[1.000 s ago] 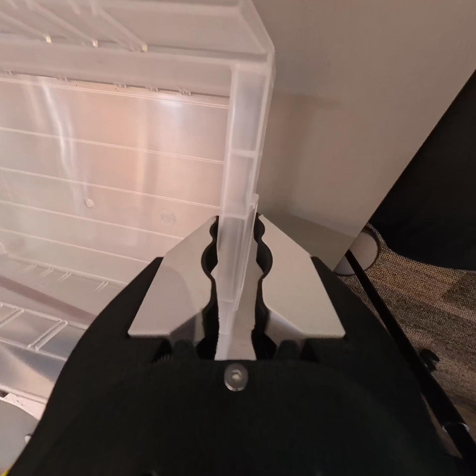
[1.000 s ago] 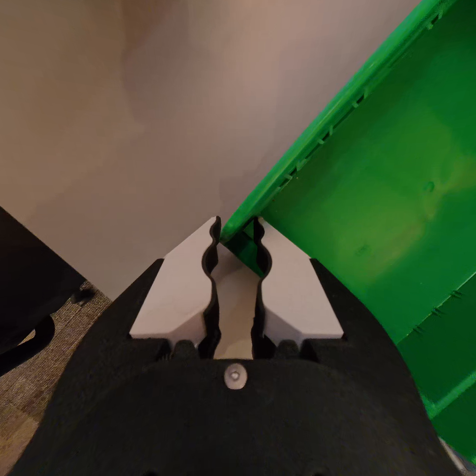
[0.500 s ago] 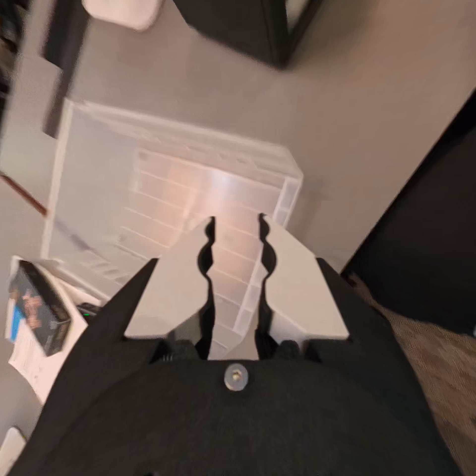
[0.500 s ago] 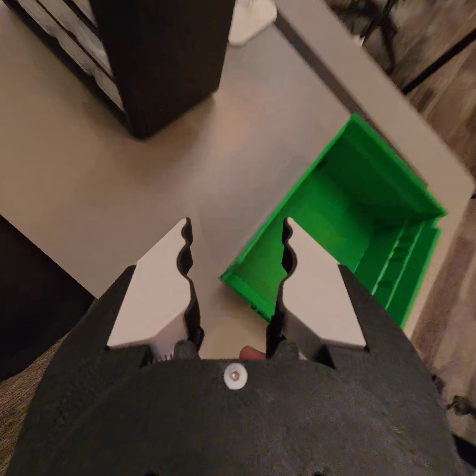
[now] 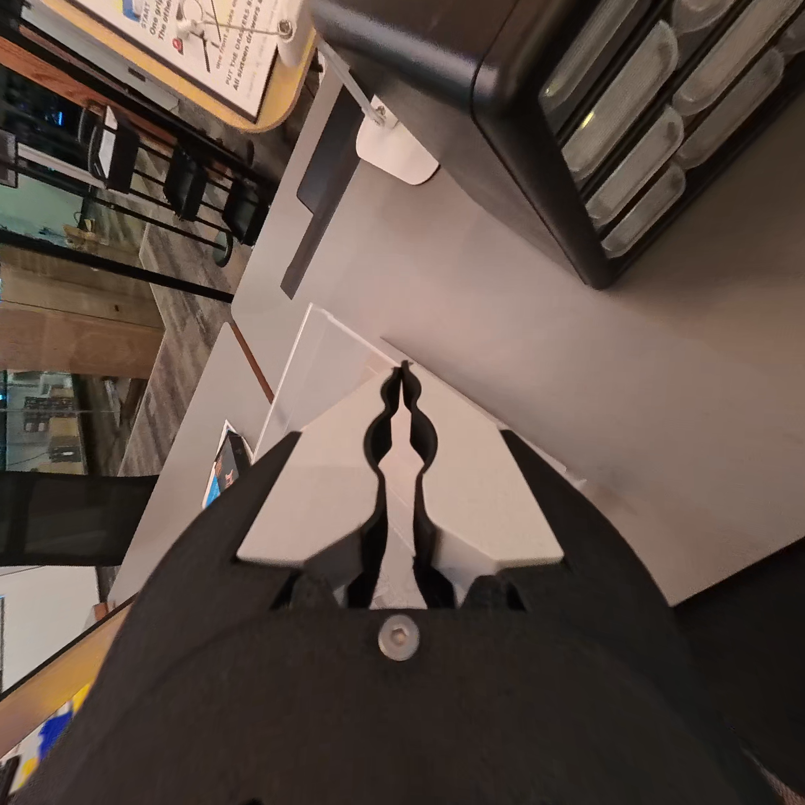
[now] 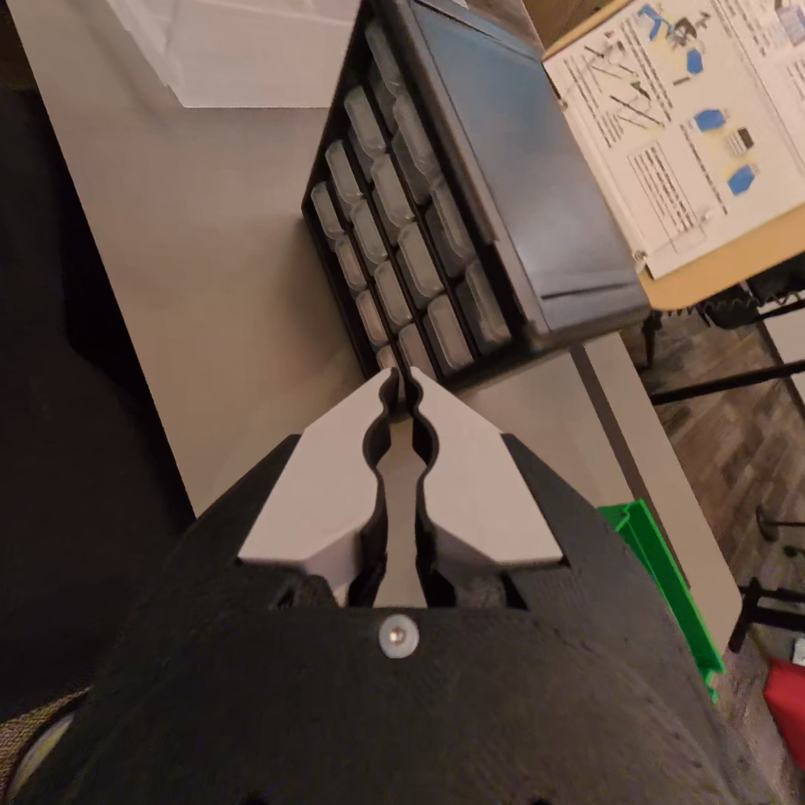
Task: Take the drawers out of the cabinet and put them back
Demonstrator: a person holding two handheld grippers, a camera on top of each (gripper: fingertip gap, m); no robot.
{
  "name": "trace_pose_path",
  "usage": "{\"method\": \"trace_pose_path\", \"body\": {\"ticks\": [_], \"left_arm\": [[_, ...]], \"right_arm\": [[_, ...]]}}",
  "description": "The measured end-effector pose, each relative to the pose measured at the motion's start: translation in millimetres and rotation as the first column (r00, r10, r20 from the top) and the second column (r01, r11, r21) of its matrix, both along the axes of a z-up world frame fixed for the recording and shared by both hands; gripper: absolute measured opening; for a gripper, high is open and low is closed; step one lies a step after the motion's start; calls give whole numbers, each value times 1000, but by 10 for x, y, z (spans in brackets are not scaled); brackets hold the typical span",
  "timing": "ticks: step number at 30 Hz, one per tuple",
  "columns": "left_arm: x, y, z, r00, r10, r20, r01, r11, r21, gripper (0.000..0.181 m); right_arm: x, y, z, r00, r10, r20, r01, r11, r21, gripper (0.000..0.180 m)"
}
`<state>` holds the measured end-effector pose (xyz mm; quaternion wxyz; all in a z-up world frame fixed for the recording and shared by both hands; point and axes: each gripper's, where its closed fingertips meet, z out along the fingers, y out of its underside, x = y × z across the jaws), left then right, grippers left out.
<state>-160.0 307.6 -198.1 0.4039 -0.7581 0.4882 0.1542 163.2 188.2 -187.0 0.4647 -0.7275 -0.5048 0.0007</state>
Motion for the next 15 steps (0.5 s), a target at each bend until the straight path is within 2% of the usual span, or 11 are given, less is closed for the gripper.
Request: {"method": "trace_pose_path", "body": {"ticks": [9, 15], "left_arm": [[-40, 39, 141, 996, 33, 87, -36, 999, 39, 0], [179, -29, 158, 992, -44, 117, 40, 998, 39, 0]], "right_arm": [[-336, -90, -73, 997, 67, 37, -68, 997, 29, 0], [-494, -174, -38, 997, 74, 19, -75, 997, 25, 0]]}}
